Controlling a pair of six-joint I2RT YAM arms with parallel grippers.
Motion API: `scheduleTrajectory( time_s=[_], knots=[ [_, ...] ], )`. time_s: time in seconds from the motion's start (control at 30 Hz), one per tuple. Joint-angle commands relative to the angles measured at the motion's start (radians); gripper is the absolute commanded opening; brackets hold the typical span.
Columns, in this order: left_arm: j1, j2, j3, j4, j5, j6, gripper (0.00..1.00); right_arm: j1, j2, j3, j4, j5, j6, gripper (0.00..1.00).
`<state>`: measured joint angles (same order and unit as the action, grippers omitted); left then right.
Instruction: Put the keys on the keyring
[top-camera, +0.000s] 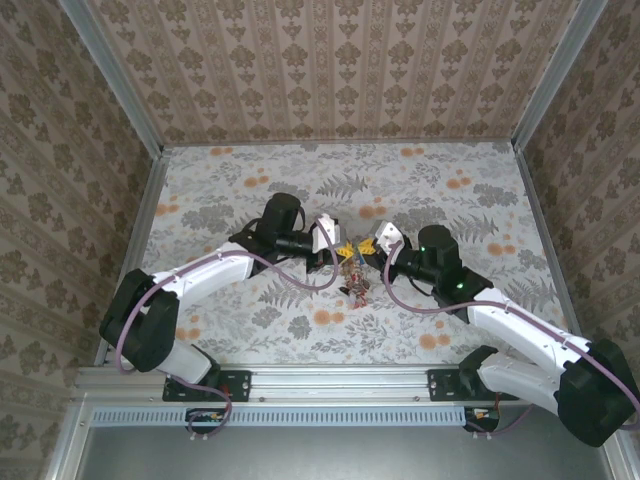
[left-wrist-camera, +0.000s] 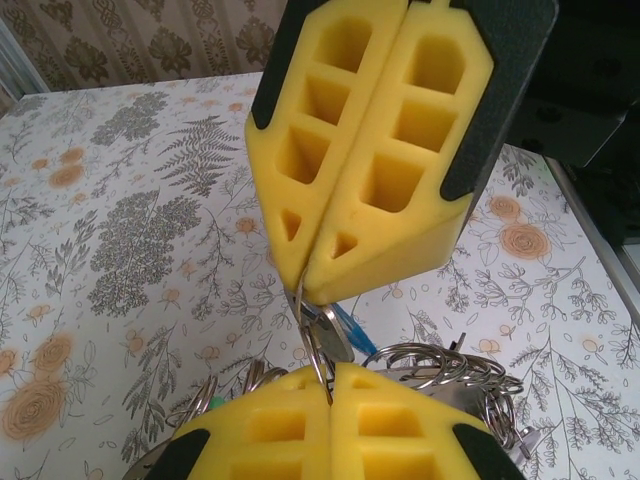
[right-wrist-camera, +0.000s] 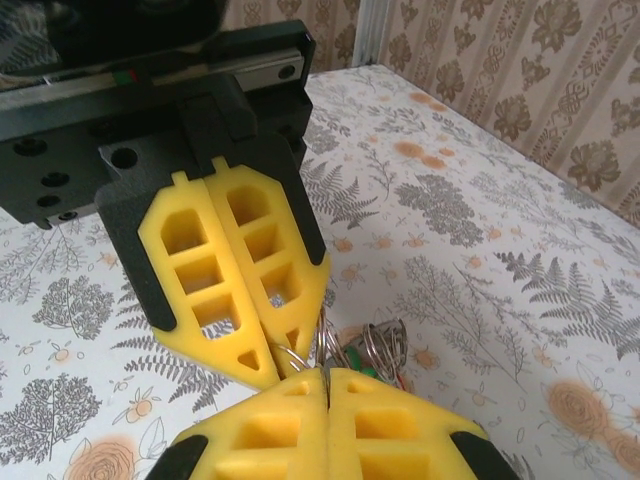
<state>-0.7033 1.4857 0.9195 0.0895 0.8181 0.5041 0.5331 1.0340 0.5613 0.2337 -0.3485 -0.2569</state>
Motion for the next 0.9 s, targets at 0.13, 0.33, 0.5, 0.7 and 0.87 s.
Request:
scheduleTrajectory(
  time_s=[0.13, 0.33, 0.5, 0.7, 0.87],
  knots=[
    [-0.007, -0.017, -0.005, 0.056, 0.106, -0.012, 0.0, -0.012, -0.005, -0.012, -0.018, 0.098, 0.03, 0.07],
    [-0.006, -0.015, -0.003, 0.053, 0.102, -0.003, 0.0, -0.013, -0.007, -0.008, -0.042, 0.119, 0.026, 0.16],
    [-0.007, -0.02, -0.001, 0.043, 0.093, 0.007, 0.0, -0.012, -0.028, -0.007, -0.092, 0.126, -0.005, 0.21],
    [-0.007, -0.024, 0.006, 0.009, 0.082, 0.047, 0.0, -0.017, -0.084, -0.007, -0.134, 0.052, -0.072, 0.22],
    [-0.007, -0.026, 0.029, -0.042, 0.082, 0.088, 0.0, -0.02, -0.105, 0.04, -0.224, -0.094, -0.162, 0.23]
  ],
)
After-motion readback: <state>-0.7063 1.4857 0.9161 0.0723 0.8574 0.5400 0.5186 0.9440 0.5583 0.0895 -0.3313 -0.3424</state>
